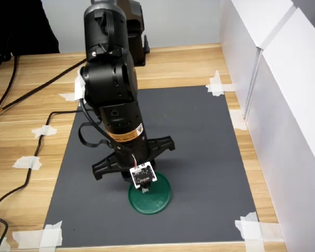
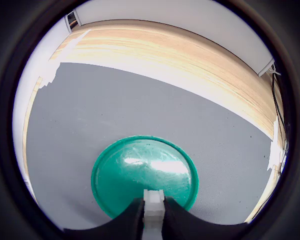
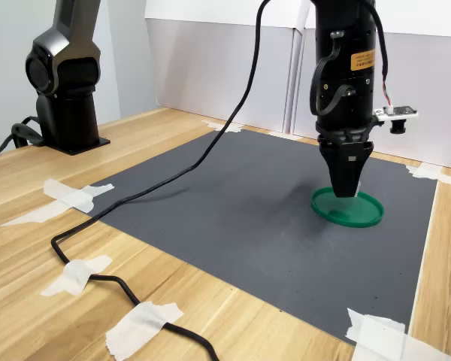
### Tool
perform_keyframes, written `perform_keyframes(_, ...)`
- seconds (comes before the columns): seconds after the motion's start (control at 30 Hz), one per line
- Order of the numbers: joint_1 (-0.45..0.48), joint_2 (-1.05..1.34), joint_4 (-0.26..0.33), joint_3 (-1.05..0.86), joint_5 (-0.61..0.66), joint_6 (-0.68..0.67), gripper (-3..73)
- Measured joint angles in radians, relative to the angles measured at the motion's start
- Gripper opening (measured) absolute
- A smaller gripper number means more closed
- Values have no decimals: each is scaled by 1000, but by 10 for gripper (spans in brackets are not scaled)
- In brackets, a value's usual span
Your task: Grasp a white terminal and put it on the green lid.
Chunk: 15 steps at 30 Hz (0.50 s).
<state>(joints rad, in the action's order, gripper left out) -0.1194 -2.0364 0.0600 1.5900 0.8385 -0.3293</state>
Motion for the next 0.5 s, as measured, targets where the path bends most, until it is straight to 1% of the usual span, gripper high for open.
perform_keyframes(0.13,0,0,0,0,0,1,149)
perform_keyframes(0.3,0,0,0,0,0,3,280)
perform_keyframes(0.4,0,0,0,0,-2,11,346)
perform_keyframes(0.5,0,0,-1,0,-3,26,384)
